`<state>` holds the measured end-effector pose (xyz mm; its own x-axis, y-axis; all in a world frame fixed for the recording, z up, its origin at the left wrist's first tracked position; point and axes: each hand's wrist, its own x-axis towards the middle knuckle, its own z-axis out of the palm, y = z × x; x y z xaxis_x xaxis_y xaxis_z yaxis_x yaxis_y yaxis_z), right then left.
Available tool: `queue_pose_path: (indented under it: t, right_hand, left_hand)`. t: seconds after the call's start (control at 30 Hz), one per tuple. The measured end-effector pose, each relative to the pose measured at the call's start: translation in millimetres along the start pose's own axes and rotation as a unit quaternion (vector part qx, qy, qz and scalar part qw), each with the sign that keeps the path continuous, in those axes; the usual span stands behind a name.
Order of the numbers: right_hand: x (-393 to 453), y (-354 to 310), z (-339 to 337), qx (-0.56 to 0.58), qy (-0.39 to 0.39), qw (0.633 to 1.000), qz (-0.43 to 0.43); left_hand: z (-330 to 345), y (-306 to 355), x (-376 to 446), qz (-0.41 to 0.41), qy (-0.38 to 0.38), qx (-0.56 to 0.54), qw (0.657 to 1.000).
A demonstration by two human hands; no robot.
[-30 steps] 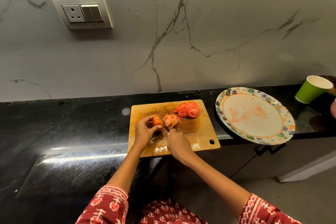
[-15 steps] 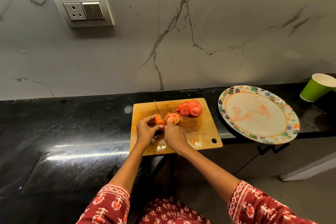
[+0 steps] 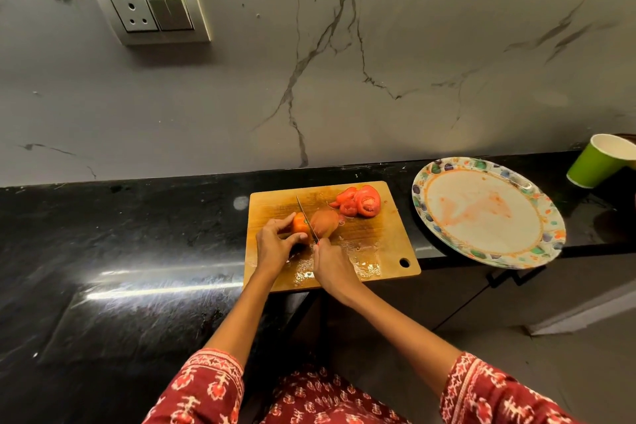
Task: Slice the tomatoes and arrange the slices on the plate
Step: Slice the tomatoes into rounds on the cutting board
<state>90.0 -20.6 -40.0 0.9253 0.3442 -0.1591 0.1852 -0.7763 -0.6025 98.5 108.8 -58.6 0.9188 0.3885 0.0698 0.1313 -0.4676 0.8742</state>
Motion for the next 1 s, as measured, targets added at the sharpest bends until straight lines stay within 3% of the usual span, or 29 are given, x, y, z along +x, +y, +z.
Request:
queue_pose_path:
  t: [0.7, 1.0]
  right_hand:
    - [4.0, 11.1, 9.7, -0.007, -0.033, 0.999, 0.043]
    - [4.1, -0.4, -9.0, -0.016, 0.015, 1.0, -0.014]
  left_hand:
    - [-3.4, -11.0, 7.3, -0.025, -0.001, -0.053, 0.998]
    - [0.6, -8.1, 5.0, -0.019, 0.007, -0.047, 0.999]
